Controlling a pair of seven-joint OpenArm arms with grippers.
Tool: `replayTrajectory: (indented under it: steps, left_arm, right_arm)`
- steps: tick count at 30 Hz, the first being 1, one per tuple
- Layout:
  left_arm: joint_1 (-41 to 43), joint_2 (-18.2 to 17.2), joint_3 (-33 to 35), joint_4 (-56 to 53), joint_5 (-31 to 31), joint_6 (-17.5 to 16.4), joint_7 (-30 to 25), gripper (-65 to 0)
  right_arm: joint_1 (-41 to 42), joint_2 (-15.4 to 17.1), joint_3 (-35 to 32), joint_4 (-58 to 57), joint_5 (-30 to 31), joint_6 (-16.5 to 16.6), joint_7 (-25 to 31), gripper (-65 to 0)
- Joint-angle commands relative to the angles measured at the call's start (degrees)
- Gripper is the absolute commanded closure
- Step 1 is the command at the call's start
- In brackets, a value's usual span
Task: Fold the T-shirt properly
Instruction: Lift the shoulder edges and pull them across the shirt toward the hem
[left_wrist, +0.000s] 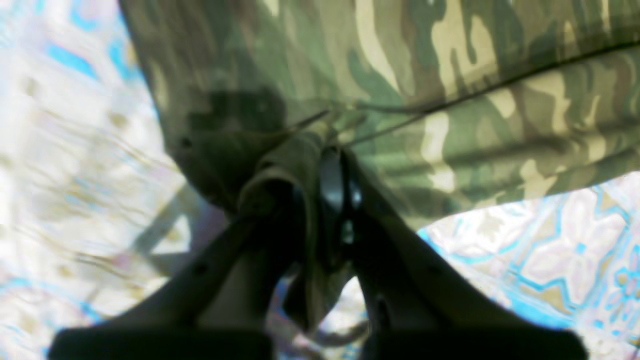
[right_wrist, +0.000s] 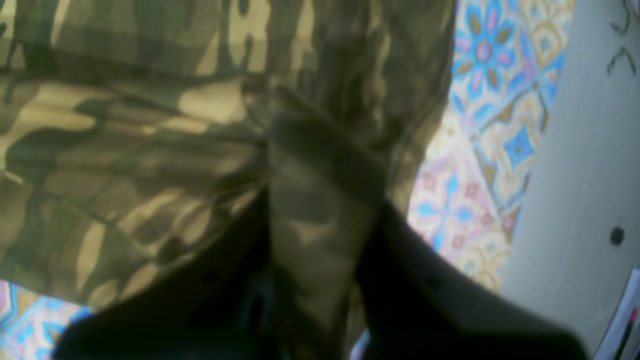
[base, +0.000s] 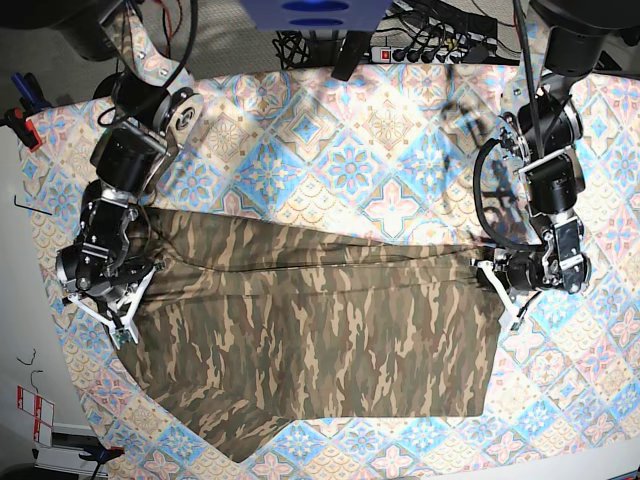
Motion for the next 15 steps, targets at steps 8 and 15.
replayTrajectory:
  steps: [8, 15]
  left_arm:
    - [-1.8, -0.9, -0.4, 1.0, 0.6, 0.4, -1.0, -2.1]
    - [-1.4, -0.9, -0.4, 1.0, 0.6, 0.4, -4.9, -8.6]
  right_arm:
    - [7.2, 1.0, -0.4, -12.2, -0.4, -0.7, 7.8, -1.4]
    - [7.5, 0.8, -1.9, -12.8, -0.3, -0.7, 10.2, -22.3]
